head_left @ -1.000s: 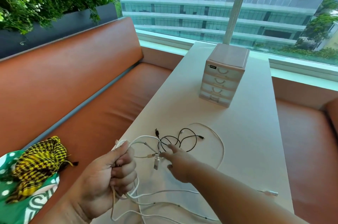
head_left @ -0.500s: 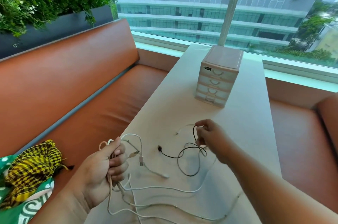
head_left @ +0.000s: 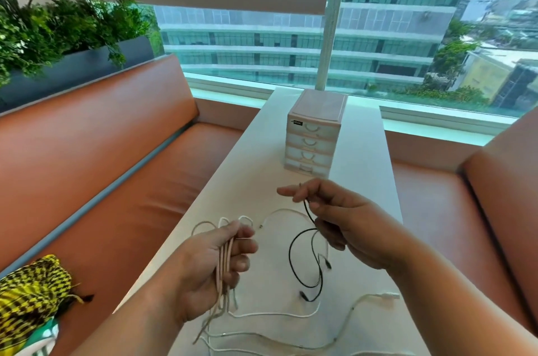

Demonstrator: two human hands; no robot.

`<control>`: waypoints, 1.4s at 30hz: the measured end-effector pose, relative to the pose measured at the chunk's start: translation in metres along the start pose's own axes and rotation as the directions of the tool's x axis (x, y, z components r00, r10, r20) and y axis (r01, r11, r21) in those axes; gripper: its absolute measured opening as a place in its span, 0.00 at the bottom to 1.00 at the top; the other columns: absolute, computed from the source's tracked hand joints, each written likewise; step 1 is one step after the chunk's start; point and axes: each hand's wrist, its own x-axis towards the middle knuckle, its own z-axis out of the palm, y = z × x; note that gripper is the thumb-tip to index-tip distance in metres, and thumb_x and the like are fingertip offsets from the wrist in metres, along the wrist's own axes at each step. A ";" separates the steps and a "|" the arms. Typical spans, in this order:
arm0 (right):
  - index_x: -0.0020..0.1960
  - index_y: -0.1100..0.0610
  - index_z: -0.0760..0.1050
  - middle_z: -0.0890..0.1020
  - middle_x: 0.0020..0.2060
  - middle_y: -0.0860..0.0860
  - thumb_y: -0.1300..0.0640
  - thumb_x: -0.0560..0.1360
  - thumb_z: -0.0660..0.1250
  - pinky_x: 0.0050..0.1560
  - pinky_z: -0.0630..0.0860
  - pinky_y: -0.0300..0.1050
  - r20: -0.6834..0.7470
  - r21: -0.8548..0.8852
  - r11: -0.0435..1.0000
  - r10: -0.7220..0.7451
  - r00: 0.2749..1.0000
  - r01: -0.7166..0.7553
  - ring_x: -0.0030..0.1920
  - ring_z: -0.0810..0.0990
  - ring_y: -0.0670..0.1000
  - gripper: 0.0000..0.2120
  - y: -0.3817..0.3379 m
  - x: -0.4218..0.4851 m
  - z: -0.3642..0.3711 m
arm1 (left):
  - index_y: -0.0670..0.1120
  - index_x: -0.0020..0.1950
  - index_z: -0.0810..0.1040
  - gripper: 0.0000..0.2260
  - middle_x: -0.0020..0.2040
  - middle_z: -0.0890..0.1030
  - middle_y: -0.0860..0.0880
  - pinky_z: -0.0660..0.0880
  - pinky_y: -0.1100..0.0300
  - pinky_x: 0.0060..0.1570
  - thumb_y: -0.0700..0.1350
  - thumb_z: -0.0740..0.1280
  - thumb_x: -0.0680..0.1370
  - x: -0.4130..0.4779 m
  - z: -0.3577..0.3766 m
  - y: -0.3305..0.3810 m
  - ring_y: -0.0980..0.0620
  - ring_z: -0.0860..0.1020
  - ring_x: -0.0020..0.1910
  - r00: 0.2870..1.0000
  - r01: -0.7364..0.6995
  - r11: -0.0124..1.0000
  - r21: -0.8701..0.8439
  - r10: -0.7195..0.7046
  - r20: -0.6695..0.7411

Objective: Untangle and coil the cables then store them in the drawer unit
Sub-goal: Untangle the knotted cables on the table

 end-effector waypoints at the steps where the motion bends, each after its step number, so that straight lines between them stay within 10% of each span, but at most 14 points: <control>1: 0.50 0.57 0.75 0.78 0.64 0.44 0.67 0.81 0.54 0.28 0.63 0.38 0.042 -0.011 0.999 -0.034 0.999 0.035 0.25 0.61 0.47 0.12 -0.003 -0.004 0.004 | 0.42 0.44 0.79 0.13 0.32 0.80 0.46 0.60 0.67 0.18 0.48 0.60 0.80 0.001 0.005 -0.002 0.55 0.72 0.22 1.000 0.019 1.000 0.002 -0.019 0.003; 8: 0.46 0.55 0.79 0.82 0.57 0.50 0.61 0.80 0.59 0.40 0.75 0.52 0.390 -0.325 0.943 0.062 0.919 0.074 0.36 0.73 0.56 0.10 0.007 -0.024 0.042 | 0.36 0.43 0.82 0.12 0.38 0.82 0.39 0.80 0.55 0.37 0.43 0.65 0.72 0.007 0.018 -0.009 0.45 0.82 0.33 0.984 0.142 0.969 -0.201 -0.116 0.137; 13: 0.45 0.54 0.77 0.83 0.54 0.51 0.64 0.79 0.58 0.40 0.72 0.43 0.373 -0.317 0.948 0.151 0.915 -0.027 0.36 0.74 0.42 0.11 0.021 -0.036 0.047 | 0.37 0.48 0.79 0.13 0.29 0.76 0.45 0.78 0.61 0.26 0.43 0.58 0.81 0.009 0.010 -0.011 0.50 0.78 0.24 0.997 0.075 0.949 -0.305 -0.081 -0.010; 23: 0.37 0.48 0.72 0.71 0.29 0.47 0.43 0.76 0.64 0.36 0.66 0.39 -0.043 -0.581 0.805 0.116 0.992 -0.119 0.30 0.68 0.43 0.13 0.080 -0.043 0.019 | 0.35 0.51 0.75 0.12 0.20 0.58 0.53 0.55 0.69 0.17 0.44 0.60 0.79 0.002 -0.024 -0.004 0.59 0.57 0.14 0.989 0.082 0.960 -0.267 -0.111 -0.096; 31: 0.28 0.51 0.61 0.59 0.29 0.50 0.37 0.70 0.69 0.33 0.54 0.44 -0.529 -0.166 0.951 0.139 0.837 -0.263 0.29 0.57 0.47 0.26 0.099 -0.068 -0.049 | 0.41 0.40 0.72 0.08 0.20 0.58 0.53 0.55 0.69 0.16 0.45 0.62 0.75 -0.012 -0.066 0.005 0.59 0.57 0.14 0.990 0.074 0.976 -0.207 -0.097 -0.101; 36: 0.32 0.62 0.64 0.61 0.25 0.57 0.34 0.68 0.68 0.33 0.59 0.47 -0.613 -0.110 0.917 0.240 0.753 -0.383 0.30 0.61 0.62 0.31 0.117 -0.074 -0.067 | 0.48 0.32 0.64 0.12 0.20 0.58 0.54 0.52 0.66 0.17 0.50 0.61 0.72 -0.012 -0.070 0.013 0.58 0.48 0.22 0.998 0.001 0.963 -0.270 -0.018 -0.061; 37: 0.32 0.63 0.64 0.62 0.26 0.60 0.34 0.68 0.67 0.32 0.62 0.48 -0.627 -0.110 0.904 0.260 0.734 -0.414 0.35 0.78 0.67 0.31 0.121 -0.074 -0.067 | 0.48 0.31 0.64 0.13 0.20 0.57 0.54 0.51 0.66 0.17 0.51 0.61 0.73 -0.012 -0.069 0.016 0.57 0.47 0.23 0.998 -0.018 0.965 -0.262 0.002 -0.062; 38: 0.30 0.60 0.61 0.60 0.26 0.58 0.34 0.68 0.66 0.32 0.59 0.47 -0.637 -0.131 0.888 0.265 0.724 -0.440 0.39 0.57 0.50 0.30 0.127 -0.074 -0.067 | 0.48 0.30 0.64 0.15 0.20 0.57 0.54 0.51 0.66 0.17 0.52 0.60 0.74 -0.013 -0.067 0.020 0.57 0.47 0.24 0.998 -0.040 0.968 -0.249 0.025 -0.062; 42: 0.26 0.54 0.65 0.65 0.21 0.45 0.44 0.76 0.65 0.33 0.59 0.44 -0.544 -0.358 0.704 0.377 0.750 -0.614 0.26 0.64 0.48 0.24 0.161 -0.075 -0.062 | 0.48 0.27 0.64 0.21 0.20 0.57 0.54 0.52 0.67 0.17 0.55 0.56 0.79 -0.015 -0.058 0.032 0.57 0.51 0.17 0.992 -0.120 0.976 -0.184 0.111 -0.059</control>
